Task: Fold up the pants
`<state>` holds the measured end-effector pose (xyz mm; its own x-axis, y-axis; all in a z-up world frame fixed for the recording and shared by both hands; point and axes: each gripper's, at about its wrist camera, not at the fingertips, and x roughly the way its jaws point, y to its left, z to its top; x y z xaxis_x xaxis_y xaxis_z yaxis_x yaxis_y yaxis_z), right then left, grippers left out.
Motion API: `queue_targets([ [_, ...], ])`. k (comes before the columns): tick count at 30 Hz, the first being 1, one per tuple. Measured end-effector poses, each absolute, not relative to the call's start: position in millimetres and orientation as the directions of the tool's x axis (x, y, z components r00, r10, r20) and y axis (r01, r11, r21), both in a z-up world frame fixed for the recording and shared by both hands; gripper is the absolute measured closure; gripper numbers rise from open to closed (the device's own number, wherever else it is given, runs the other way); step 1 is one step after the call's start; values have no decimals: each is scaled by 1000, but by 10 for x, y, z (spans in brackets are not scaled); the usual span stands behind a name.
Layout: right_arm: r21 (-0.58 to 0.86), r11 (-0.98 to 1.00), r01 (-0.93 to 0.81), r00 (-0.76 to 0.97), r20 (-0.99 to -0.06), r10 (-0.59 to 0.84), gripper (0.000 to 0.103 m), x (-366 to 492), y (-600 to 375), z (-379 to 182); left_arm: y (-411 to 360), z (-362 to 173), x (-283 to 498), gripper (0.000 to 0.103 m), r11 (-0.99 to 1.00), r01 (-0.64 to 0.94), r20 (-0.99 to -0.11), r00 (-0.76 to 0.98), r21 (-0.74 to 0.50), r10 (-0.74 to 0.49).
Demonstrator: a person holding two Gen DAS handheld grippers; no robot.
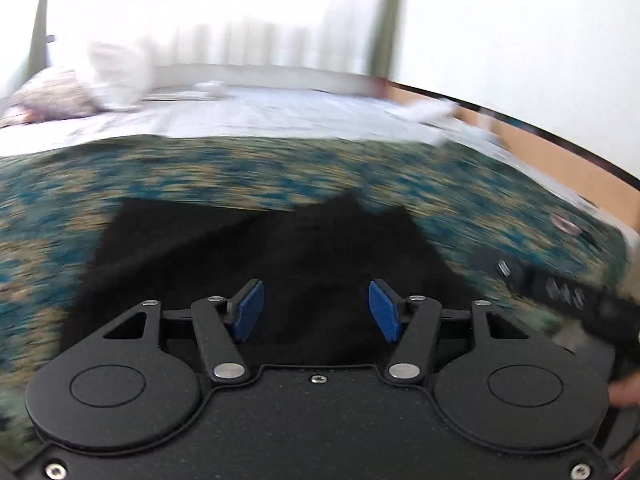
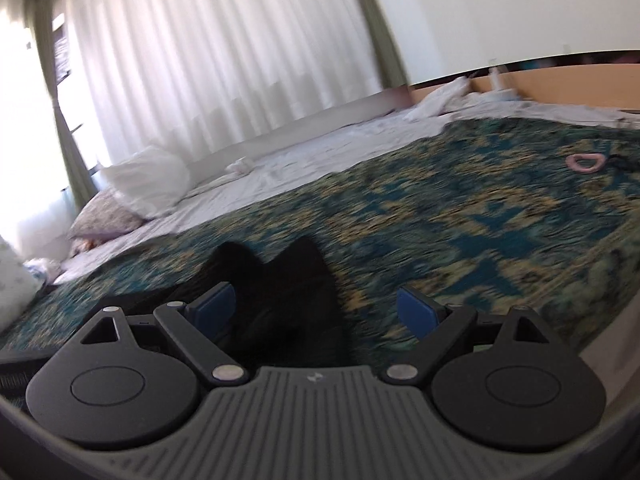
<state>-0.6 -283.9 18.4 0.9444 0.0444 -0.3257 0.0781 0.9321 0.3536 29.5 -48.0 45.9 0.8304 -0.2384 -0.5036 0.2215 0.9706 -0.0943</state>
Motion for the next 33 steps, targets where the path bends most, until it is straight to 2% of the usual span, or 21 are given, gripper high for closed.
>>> queue_targets([
  [2, 315, 949, 33, 939, -336, 79, 8, 55, -2633, 149, -291, 447, 325, 51, 990, 128, -499, 855, -56, -139],
  [5, 268, 963, 15, 916, -390, 94, 6, 243, -2381, 67, -138, 381, 453, 55, 999, 25, -558, 830, 41, 2],
  [8, 246, 969, 25, 890, -447, 91, 2, 457, -2220, -16, -13, 331, 533, 57, 999, 2, -584, 812, 37, 20],
  [11, 217, 976, 22, 885, -458, 82, 1, 590, -2115, -49, 39, 299, 563, 57, 999, -7, -592, 806, 31, 24],
  [13, 218, 976, 29, 887, -456, 76, 12, 645, -2087, -57, 35, 273, 574, 57, 1000, -8, -591, 807, 25, 22],
  [14, 214, 976, 36, 891, -450, 66, 30, 647, -2086, -44, 53, 273, 579, 57, 1000, -9, -592, 806, 19, 18],
  [15, 212, 977, 26, 895, -441, 72, 53, 649, -2078, -38, 41, 273, 596, 57, 1000, -9, -593, 805, 14, 15],
  [16, 205, 979, 21, 900, -431, 71, 68, 635, -2067, -22, 39, 280, 604, 57, 1000, -9, -593, 805, 10, 13],
  [18, 149, 989, 11, 916, -398, 50, 74, 570, -2035, 50, 42, 273, 617, 57, 1000, -13, -594, 805, 2, 12],
  [22, 44, 998, 51, 953, -301, -35, 77, 355, -2017, 165, 71, 271, 605, 57, 1000, -17, -594, 804, -18, 3],
  [25, 21, 990, 137, 955, -267, -127, 77, 230, -2100, 133, 73, 218, 605, 57, 1000, -16, -603, 798, -20, 1],
  [29, 54, 979, 197, 921, -353, -166, 72, 260, -2321, -48, 66, 101, 619, 57, 1000, -13, -626, 780, -14, 2],
  [33, 72, 982, 174, 922, -363, -137, 66, 241, -2394, -99, 34, 55, 584, 57, 1000, -7, -616, 788, 26, 21],
])
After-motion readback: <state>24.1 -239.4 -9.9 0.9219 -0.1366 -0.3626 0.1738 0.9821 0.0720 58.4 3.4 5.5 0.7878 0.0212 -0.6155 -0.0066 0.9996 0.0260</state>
